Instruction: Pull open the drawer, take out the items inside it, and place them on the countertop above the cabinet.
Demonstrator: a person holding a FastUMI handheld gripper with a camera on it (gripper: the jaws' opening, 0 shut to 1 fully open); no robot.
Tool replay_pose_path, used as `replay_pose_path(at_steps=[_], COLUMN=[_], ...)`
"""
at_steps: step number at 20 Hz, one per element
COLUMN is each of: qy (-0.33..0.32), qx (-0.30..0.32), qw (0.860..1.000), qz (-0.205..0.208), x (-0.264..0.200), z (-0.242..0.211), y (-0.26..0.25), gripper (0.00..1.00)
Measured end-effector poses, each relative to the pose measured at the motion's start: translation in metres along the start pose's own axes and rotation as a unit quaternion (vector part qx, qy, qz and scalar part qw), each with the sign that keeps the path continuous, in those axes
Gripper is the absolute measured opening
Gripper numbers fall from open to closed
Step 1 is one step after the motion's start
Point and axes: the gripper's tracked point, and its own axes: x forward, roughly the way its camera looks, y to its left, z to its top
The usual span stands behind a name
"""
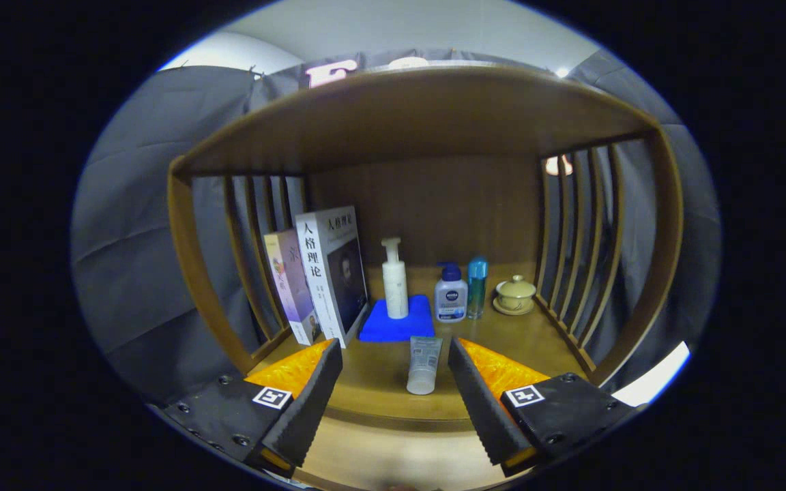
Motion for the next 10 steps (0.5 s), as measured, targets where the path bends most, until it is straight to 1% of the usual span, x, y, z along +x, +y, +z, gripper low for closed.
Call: replay_pose_path(at_steps=[3,5,10], qy=[-0.051,-0.073,-0.116], qx=[-0.004,0.000,0.010], qw=[0.999,0.997,0.992], qz=[-0.008,-0.015,-0.050], x=[-0.034,-0.055,-0.100], z=[-0.008,-0.018,-0.047], y=[0.007,0.011,0.009], gripper=[0.98,0.98,0.98])
